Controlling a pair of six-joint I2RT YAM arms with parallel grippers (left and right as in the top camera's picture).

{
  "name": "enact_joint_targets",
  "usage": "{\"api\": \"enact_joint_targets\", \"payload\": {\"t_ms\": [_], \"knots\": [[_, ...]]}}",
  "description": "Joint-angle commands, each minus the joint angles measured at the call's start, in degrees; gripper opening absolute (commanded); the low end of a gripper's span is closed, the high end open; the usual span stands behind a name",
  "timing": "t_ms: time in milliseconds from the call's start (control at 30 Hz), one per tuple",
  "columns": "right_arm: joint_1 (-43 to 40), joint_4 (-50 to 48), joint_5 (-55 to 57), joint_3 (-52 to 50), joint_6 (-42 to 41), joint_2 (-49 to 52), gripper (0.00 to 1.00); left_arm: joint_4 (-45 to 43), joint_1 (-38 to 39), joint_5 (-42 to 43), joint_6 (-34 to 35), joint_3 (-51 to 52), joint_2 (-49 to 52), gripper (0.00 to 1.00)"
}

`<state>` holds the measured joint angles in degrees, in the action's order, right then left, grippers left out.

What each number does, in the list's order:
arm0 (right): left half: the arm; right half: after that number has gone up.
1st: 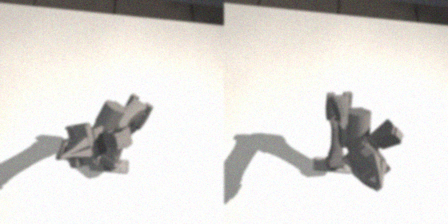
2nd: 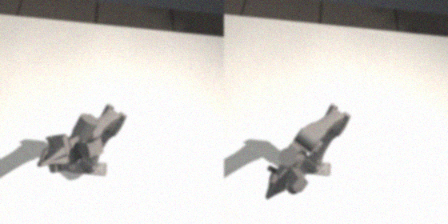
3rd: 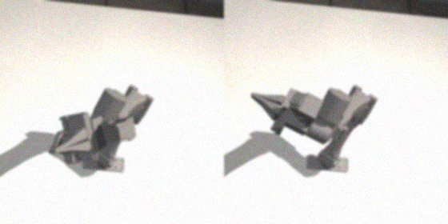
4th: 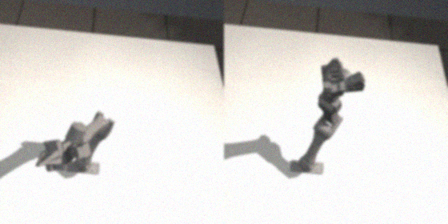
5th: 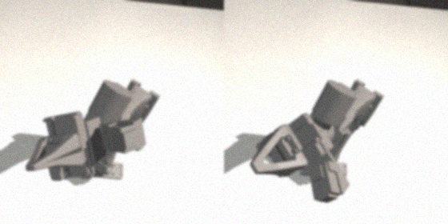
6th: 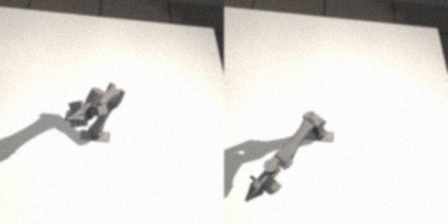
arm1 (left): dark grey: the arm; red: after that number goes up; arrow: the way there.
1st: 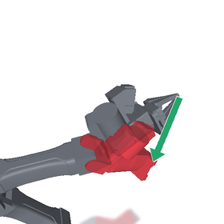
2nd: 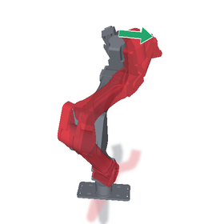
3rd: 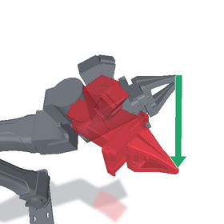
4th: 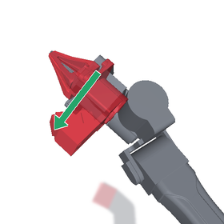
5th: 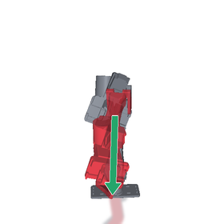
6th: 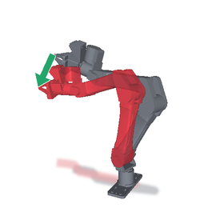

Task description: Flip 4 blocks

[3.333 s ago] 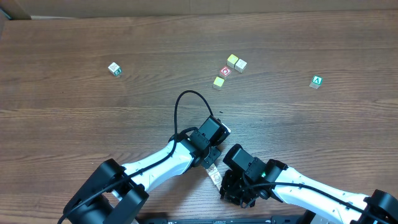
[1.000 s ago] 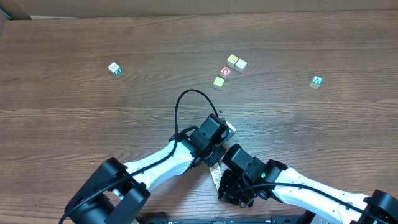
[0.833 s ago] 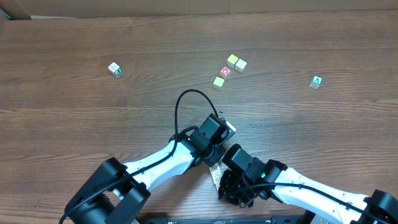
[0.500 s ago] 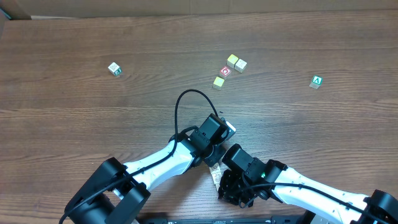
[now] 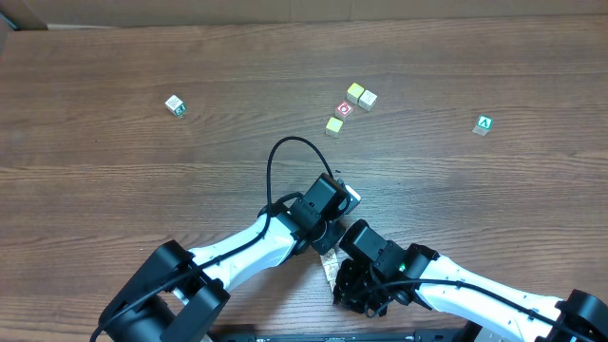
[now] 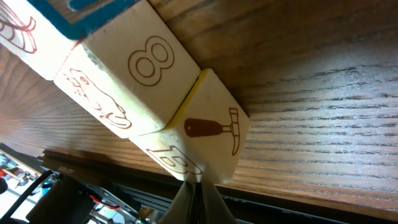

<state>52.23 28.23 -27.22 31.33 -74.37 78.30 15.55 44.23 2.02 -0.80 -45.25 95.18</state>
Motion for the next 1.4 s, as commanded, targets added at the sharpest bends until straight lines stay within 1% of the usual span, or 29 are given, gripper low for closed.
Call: {"api": "enact_joint_targets", "payload": {"t_ms": [0, 467, 700, 1000, 1300, 1367], "knots": [[-0.1, -0.8, 2.1, 0.9, -0.3, 0.3, 0.04, 0.4, 0.4, 4.0, 1.0, 1.1, 1.1, 0.04], [-0.1, -0.8, 2.1, 0.9, -0.2, 0.3, 0.04, 0.5, 0.4, 4.0, 0.9, 1.1, 1.1, 0.04], [-0.1, -0.8, 2.0, 0.9, -0.2, 0.3, 0.04, 0.5, 0.4, 3.8, -1.2, 1.1, 1.1, 0.04], [-0.1, -0.8, 1.8, 0.9, -0.2, 0.3, 0.04, 0.9, 0.4, 3.8, -8.1, 1.1, 1.1, 0.04], [-0.1, -0.8, 1.6, 0.9, -0.2, 0.3, 0.04, 2.1, 0.4, 4.1, -12.8, 1.1, 1.1, 0.04], [-0.1, -0.8, 1.6, 0.9, -0.2, 0.3, 0.04, 2.6, 0.4, 5.3, -14.1, 1.1, 1.1, 0.04]]}}
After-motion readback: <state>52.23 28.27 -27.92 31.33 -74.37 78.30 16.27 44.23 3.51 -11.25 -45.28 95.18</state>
